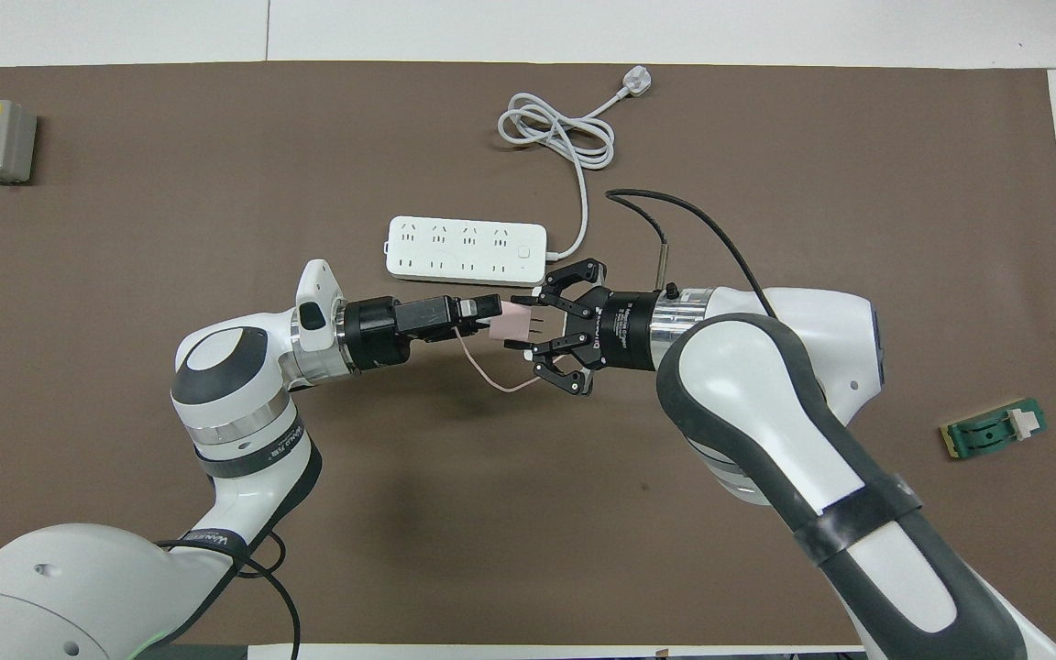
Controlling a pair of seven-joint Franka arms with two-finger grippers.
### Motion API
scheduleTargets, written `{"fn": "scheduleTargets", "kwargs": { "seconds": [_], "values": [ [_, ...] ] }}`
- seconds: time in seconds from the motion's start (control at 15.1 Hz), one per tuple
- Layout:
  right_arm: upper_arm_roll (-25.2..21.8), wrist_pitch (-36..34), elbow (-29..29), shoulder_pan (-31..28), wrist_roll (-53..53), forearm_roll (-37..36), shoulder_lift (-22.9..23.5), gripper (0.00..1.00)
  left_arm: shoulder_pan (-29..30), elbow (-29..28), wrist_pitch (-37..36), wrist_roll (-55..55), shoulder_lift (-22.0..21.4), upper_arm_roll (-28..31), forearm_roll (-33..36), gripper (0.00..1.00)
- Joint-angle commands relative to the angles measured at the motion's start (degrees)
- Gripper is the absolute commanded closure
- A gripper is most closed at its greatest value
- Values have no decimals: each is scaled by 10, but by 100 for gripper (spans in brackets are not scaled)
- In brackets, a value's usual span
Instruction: Plug charger into power strip
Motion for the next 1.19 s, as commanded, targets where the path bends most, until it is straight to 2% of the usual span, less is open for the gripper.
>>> {"fn": "scheduleTargets", "kwargs": {
  "seconds": [0.0,0.53,1.13],
  "values": [
    [-1,16,-16,5,-21,16,-16,100,2,-9,-6,19,0,2,-3,18],
    [-1,16,-16,5,-21,16,-16,100,2,-12,44,38,-7,4,1,18],
    [-1,16,-17,4,-22,16,-16,100,1,-34,45,37,-29,10,12,18]
  ]
}}
